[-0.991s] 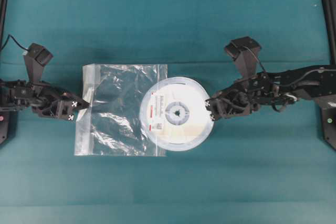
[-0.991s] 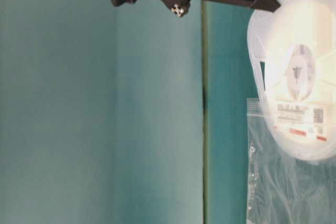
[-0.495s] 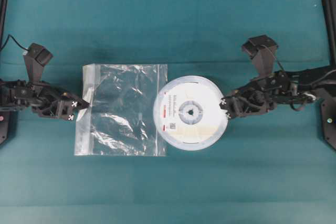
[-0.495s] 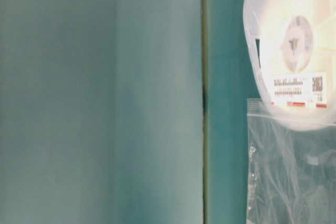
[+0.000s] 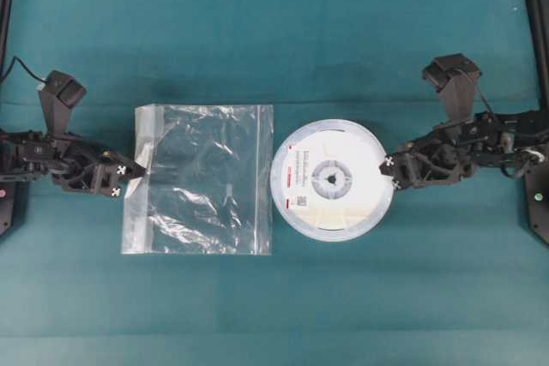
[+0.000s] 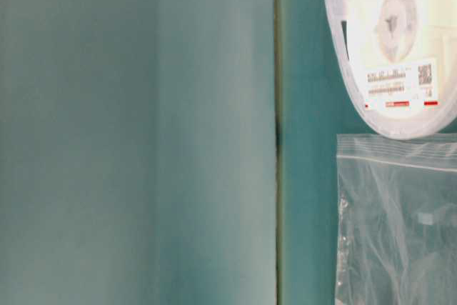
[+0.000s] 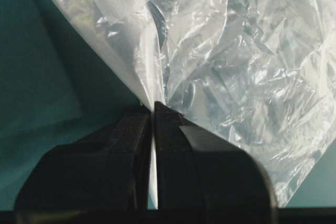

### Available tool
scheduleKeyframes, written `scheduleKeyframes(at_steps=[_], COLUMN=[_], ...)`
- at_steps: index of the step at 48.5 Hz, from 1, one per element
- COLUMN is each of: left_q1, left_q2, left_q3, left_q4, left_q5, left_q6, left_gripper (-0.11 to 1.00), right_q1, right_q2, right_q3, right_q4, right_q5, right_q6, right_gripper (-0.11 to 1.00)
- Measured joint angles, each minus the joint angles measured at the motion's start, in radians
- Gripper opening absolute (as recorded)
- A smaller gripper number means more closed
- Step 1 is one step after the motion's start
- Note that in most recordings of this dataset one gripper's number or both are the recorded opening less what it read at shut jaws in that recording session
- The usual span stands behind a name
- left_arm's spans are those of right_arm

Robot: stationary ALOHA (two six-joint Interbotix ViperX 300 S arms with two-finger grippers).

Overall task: Take out the reel from the clear zip bag.
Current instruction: 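Pull the reel rightward out of the bag while left gripper holds bag, then slide the reel further right and set it on the table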

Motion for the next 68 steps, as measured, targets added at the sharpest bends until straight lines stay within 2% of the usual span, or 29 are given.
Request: scheduleKeyframes(at_steps=[39, 68], left_q1=[0.000, 0.000], left_q2=[-0.002, -0.002], left_q3=[-0.002, -0.002], left_q4=[0.000, 0.000], left_q5=[0.002, 0.003], left_q6=[0.002, 0.002], left_gripper=[0.01, 0.01], right_q1=[-0.031, -0.020], right_q2=[-0.155, -0.140], right_q3=[0.091, 0.092], right_q4=[0.000, 0.000], right_q5=[0.069, 0.069], right_q6=[0.012, 0.031], right_gripper=[0.04, 0.04])
